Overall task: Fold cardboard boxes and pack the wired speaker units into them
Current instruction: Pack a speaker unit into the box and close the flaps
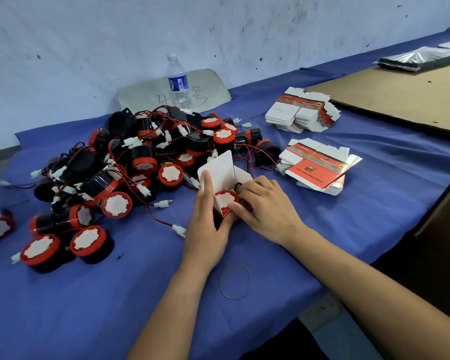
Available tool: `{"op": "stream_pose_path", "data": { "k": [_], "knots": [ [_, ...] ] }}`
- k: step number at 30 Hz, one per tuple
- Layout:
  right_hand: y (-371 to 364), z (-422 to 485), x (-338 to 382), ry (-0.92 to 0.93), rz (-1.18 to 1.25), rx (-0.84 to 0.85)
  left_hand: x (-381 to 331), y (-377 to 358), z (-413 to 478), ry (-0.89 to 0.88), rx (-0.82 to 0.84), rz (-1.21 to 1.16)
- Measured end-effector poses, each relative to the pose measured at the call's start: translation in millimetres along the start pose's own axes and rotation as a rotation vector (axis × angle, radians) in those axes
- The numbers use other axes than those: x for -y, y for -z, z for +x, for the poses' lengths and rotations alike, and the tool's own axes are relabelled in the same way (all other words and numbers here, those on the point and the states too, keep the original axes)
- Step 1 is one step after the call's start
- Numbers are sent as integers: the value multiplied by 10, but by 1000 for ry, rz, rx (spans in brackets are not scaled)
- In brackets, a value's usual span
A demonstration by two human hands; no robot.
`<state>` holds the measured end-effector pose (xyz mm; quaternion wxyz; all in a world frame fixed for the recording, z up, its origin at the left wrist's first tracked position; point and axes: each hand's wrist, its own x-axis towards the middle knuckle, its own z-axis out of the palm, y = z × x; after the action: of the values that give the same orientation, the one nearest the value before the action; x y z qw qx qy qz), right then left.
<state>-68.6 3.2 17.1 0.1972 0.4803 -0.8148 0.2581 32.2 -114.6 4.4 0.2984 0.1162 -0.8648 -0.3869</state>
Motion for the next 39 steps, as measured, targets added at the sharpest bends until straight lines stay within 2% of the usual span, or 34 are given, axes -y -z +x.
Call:
{"op": "stream_pose_path", "data": {
  "k": [3,7,11,17,22,25,29,32,33,34,36,38,39],
  "knots": [
    [-11,-19,4,5,58,-67,-19,-9,-2,-12,30,43],
    [-13,-19,12,-45,277,-147,-10,-18,9,0,46,74],
    [27,-26,0,-219,486,-159,3,-5,12,14,73,120],
    [12,-15,9,-172,384,-70,-39,-3,2,16,42,146],
    [44,-73,68,-155,407,-71,-84,-47,-43,0,-149,269],
    [59,-122,105,-109,440,-103,-101,-30,-62,-46,-122,283],
    [102,-100,116,-304,741,-147,-107,-10,-69,-89,-85,247],
    [163,58,122,-451,915,-393,-134,-19,-66,-87,-91,200],
    [212,162,113,-487,974,-415,-139,-20,-62,-100,-90,173],
    [271,287,93,-527,1038,-363,-142,-21,-59,-114,-82,146],
    [400,510,87,-605,1073,-99,-141,-24,-60,-127,-28,102],
    [439,619,105,-633,999,165,-123,-37,-66,-127,14,74],
    [430,630,109,-603,934,238,-117,-43,-65,-121,13,66]
  ]
}}
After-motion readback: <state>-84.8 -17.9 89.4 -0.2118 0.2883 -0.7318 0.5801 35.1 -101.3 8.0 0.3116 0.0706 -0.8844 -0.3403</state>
